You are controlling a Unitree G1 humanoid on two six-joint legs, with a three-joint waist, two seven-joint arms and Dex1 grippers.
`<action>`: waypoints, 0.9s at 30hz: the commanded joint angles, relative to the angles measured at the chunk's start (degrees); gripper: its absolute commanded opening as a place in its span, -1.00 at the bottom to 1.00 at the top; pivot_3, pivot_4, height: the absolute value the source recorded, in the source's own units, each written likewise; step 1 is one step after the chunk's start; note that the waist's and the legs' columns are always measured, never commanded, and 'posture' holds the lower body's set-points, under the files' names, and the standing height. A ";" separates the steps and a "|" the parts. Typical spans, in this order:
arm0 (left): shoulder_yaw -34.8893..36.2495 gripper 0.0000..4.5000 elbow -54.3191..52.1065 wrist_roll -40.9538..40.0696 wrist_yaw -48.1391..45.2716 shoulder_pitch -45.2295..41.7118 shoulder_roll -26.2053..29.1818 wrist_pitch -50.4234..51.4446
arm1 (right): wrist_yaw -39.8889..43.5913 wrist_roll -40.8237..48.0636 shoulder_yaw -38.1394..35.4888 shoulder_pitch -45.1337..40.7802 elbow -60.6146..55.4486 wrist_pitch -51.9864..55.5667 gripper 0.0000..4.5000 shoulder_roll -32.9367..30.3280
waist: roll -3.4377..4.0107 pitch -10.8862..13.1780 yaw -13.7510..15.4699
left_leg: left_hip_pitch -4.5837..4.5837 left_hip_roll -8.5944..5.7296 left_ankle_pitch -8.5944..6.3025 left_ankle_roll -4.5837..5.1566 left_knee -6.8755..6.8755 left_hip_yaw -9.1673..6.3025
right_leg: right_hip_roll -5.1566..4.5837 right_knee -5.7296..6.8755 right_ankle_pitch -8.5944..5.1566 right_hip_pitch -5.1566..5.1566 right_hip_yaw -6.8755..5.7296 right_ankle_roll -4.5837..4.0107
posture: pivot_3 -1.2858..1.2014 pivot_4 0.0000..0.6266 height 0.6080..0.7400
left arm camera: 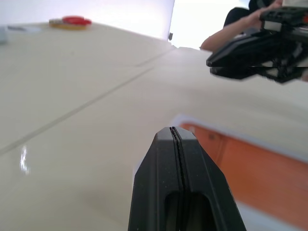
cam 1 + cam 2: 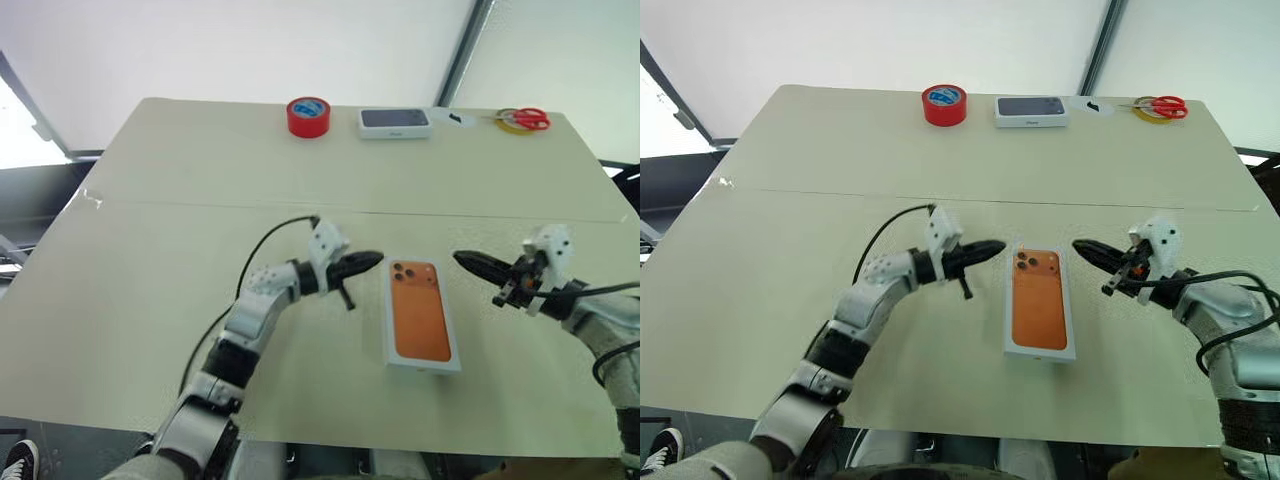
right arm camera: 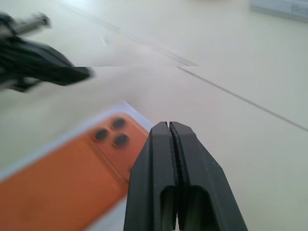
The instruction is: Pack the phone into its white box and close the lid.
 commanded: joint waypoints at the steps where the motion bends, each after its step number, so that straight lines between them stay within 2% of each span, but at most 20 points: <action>1: -3.41 -1.00 6.21 4.22 0.38 -2.40 -1.50 -3.32 | 4.41 -4.55 5.71 4.57 -4.41 -3.70 -0.98 -1.59 | 0.01 -0.01 -0.31 | 0.00 0.00 0.00 0.01 -0.03 0.01 | 0.02 -0.03 0.00 0.00 0.00 0.00 | 0.03 -0.52 0.84; 4: -7.13 -1.00 13.04 9.16 0.32 -4.01 -1.18 -4.15 | 5.32 -14.92 11.75 7.42 -2.63 -12.28 -0.98 -3.47 | 0.02 -0.01 -0.61 | 0.00 -0.04 -0.02 0.04 -0.03 0.05 | 0.04 -0.01 0.00 -0.03 0.02 0.01 | 0.03 -0.52 0.84; 6: -7.54 -1.00 16.39 10.96 1.60 -4.19 -1.19 -5.04 | 2.54 -19.35 14.19 6.95 0.06 -12.49 -0.98 -3.43 | -0.09 -0.09 -0.60 | 0.09 -0.01 -0.02 0.04 -0.01 0.09 | 0.10 0.02 0.03 0.00 0.10 0.07 | 0.03 -0.52 0.84; 8: -7.30 -1.00 17.38 10.61 -0.22 -3.79 -0.32 -3.80 | 1.99 -21.00 14.93 6.73 1.24 -14.54 -0.98 -2.75 | -0.31 -0.30 -0.55 | 0.43 0.04 -0.02 0.03 -0.01 0.04 | 0.13 -0.01 0.03 0.35 0.08 0.07 | 0.03 -0.52 0.84; 9: -6.81 -0.89 16.63 9.29 -2.07 -3.35 0.16 -2.06 | 2.80 -18.87 14.51 6.68 0.69 -12.51 -0.99 -2.50 | -0.39 -0.38 -0.55 | 0.54 0.06 -0.03 0.02 -0.02 0.04 | 0.12 -0.02 0.03 0.45 0.08 0.06 | 0.03 -0.52 0.84; 11: -5.11 -0.62 13.64 6.94 -4.24 -2.44 1.57 -0.83 | 4.18 -14.13 13.00 5.95 -0.47 -9.06 -0.75 -1.97 | -0.44 -0.47 -0.57 | 0.56 0.08 -0.04 0.01 -0.04 0.02 | 0.09 -0.04 0.03 0.48 0.09 0.06 | 0.03 -0.52 0.84; 12: -4.00 -0.42 11.79 6.00 -4.70 -2.08 2.45 -0.81 | 4.01 -13.20 12.25 5.24 -0.63 -9.08 -0.61 -1.49 | -0.43 -0.47 -0.67 | 0.55 0.09 -0.04 0.01 -0.05 0.02 | 0.06 -0.06 0.03 0.48 0.10 0.05 | 0.03 -0.52 0.84; 15: 0.63 0.25 5.70 2.85 -4.15 -1.17 5.14 -0.76 | 2.86 -8.77 9.01 1.74 0.26 -6.49 0.02 0.21 | -0.35 -0.44 -1.05 | 0.51 0.11 -0.01 -0.04 -0.13 0.02 | 0.01 -0.06 0.02 0.37 0.10 0.04 | 0.03 -0.52 0.84; 18: 4.46 0.97 -1.26 0.80 -4.50 1.22 10.38 0.97 | 4.26 -5.21 6.35 -0.86 0.35 -4.87 0.76 0.21 | -0.11 -0.38 -1.29 | 0.27 0.10 0.09 -0.22 -0.15 0.02 | -0.01 -0.05 0.02 0.11 0.10 0.03 | 0.03 -0.52 0.84; 19: 6.10 1.00 -3.95 0.02 -4.72 2.64 12.62 1.36 | 5.02 -4.04 5.56 -1.37 -0.17 -4.38 0.97 -0.26 | -0.10 -0.37 -1.33 | 0.14 0.10 0.22 -0.44 -0.15 0.02 | -0.01 -0.05 0.03 0.00 0.09 0.04 | 0.03 -0.52 0.84; 21: 10.02 1.00 -8.14 -1.56 -3.64 5.65 17.05 4.52 | 7.17 -2.33 4.89 -1.44 -2.08 -2.99 0.97 -1.92 | -0.09 -0.37 -1.30 | 0.08 0.08 0.23 -0.44 -0.15 0.02 | -0.02 -0.08 0.03 -0.05 0.08 0.04 | 0.03 -0.52 0.84; 23: 14.05 1.00 -11.16 -6.17 -6.73 9.00 22.76 11.30 | 8.61 -3.68 4.86 -1.21 -2.69 -4.75 0.97 -3.17 | -0.08 -0.37 -1.54 | 0.07 0.07 0.21 -0.41 -0.16 0.02 | -0.05 -0.12 0.03 -0.03 0.07 0.04 | 0.03 -0.52 0.84; 27: 21.79 1.00 -15.61 -10.69 -7.35 14.85 29.18 12.12 | 10.32 -5.10 3.55 -3.89 4.43 -6.21 0.97 -5.11 | -0.09 -0.35 -1.81 | 0.11 0.06 0.08 -0.19 -0.16 0.01 | -0.09 -0.11 0.03 0.01 0.07 0.04 | 0.03 -0.52 0.84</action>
